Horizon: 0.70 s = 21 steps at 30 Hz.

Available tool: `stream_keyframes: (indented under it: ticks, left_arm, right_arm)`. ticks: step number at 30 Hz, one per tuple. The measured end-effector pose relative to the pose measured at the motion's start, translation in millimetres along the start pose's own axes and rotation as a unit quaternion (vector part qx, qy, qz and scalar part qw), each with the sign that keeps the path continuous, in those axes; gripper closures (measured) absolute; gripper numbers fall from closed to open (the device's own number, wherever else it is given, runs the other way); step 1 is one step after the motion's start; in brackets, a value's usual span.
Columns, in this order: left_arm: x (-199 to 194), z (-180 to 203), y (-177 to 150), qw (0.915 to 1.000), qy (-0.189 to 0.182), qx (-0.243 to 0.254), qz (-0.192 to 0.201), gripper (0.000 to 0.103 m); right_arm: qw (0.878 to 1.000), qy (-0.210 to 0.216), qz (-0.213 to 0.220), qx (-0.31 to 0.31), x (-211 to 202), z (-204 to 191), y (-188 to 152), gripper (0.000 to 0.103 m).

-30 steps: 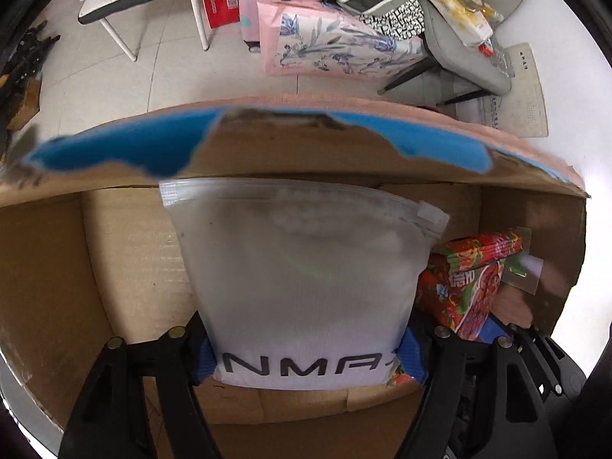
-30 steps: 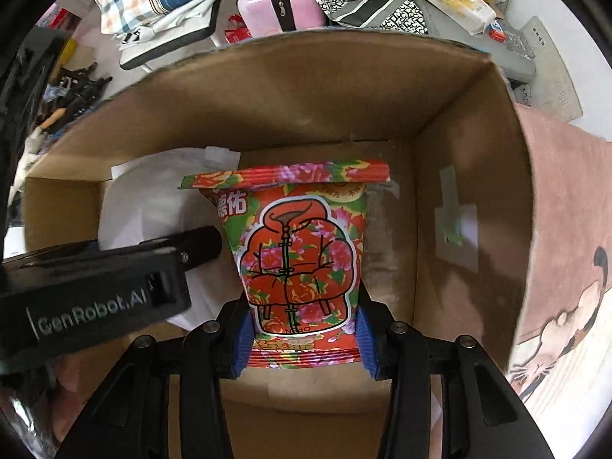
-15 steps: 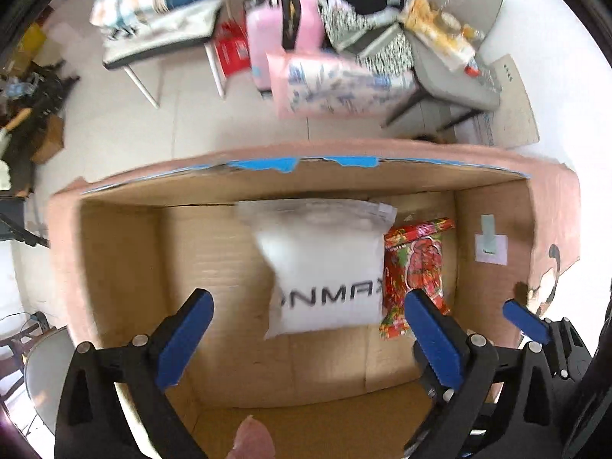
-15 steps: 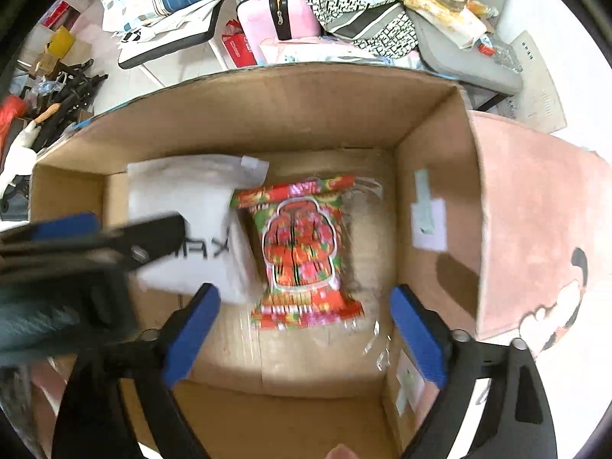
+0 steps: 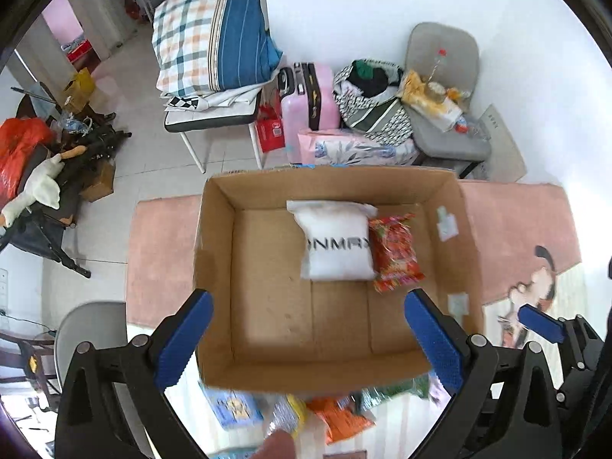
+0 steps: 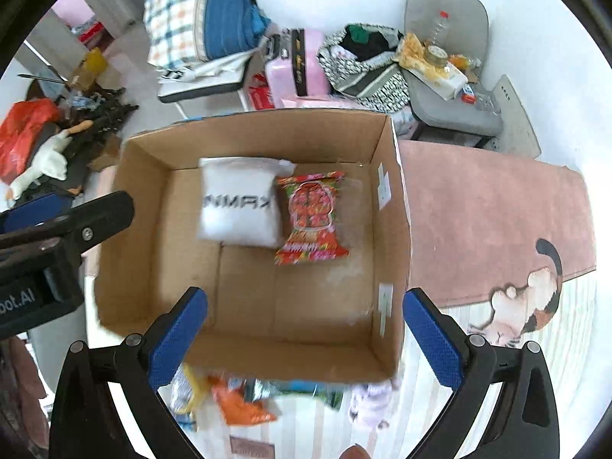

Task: Organize soft objects
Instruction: 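Grasp the blue tissue pack with left tool while right tool grasps the green Beeyeo bag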

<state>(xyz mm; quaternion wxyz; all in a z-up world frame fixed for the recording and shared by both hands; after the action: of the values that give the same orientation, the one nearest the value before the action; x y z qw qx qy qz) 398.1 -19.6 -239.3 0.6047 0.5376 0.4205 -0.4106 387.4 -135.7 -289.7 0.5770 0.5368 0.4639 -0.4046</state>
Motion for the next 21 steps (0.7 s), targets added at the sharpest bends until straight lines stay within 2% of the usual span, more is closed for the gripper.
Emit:
stream_keyframes:
  ticks: [3,4,6,7,10,12,14,17,20,21]
  left_arm:
    - [-25.0,-13.4,-33.3,0.9997,0.010,-0.009,0.023,0.001]
    - [-28.4,-20.1,-46.6,0.9991,0.027,-0.012,0.029,0.001]
    - [-31.2,-34.2,-78.7,0.9978,0.046,-0.027,0.038,0.001]
    - [-24.2,-45.2,-99.9,0.9969,0.059,-0.043,0.029,0.001]
    - [5.1,-63.6,-150.2,0.9948,0.057,-0.081,-0.025,0.001]
    - [36.3,-79.6,-184.6,0.9888,0.062,-0.109,-0.080,0.001]
    - [53.8,-92.3,-208.2,0.9832,0.069,-0.130,-0.108,0.001]
    - [71.6,-110.9,-234.8,0.9749,0.081,-0.162,-0.129,0.001]
    - [81.5,-132.7,-248.6,0.9664,0.085,-0.196,-0.143,0.001]
    - [82.3,-140.0,-250.8,0.9639,0.086,-0.207,-0.144,0.001]
  right_arm:
    - [1.000,0.000,0.016,-0.020,-23.1,-4.2,-28.8,0.000]
    - [0.999,-0.004,0.021,-0.036,-25.4,-6.1,-39.3,0.000]
    - [0.995,-0.022,0.013,-0.093,-21.2,-13.7,-65.8,0.000]
    - [0.991,-0.030,0.001,-0.127,-14.0,-18.9,-78.8,0.000]
    - [0.973,-0.053,-0.050,-0.217,23.3,-34.2,-115.6,0.000]
    - [0.961,-0.053,-0.081,-0.258,53.6,-44.3,-131.2,0.000]
    - [0.951,-0.054,-0.102,-0.286,80.1,-50.9,-139.7,0.002]
    - [0.934,-0.075,-0.121,-0.329,115.4,-56.2,-147.4,0.009]
    - [0.923,-0.095,-0.132,-0.348,138.1,-57.1,-153.2,0.021]
    - [0.924,-0.098,-0.140,-0.341,144.0,-55.4,-155.7,0.039]
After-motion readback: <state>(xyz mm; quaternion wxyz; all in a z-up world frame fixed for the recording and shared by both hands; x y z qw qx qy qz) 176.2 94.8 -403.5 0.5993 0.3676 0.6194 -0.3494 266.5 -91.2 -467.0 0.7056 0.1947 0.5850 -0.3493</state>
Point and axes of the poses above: each gripper's, at about its wrist camera, not at the fingertips, and x roughly the way its jaws point, z to its right, y to its top, the point moved 6 cm from there along x, roughly the way its jaws point, and after that the axes turned 8 degrees about -x, right-handed, at the moved point
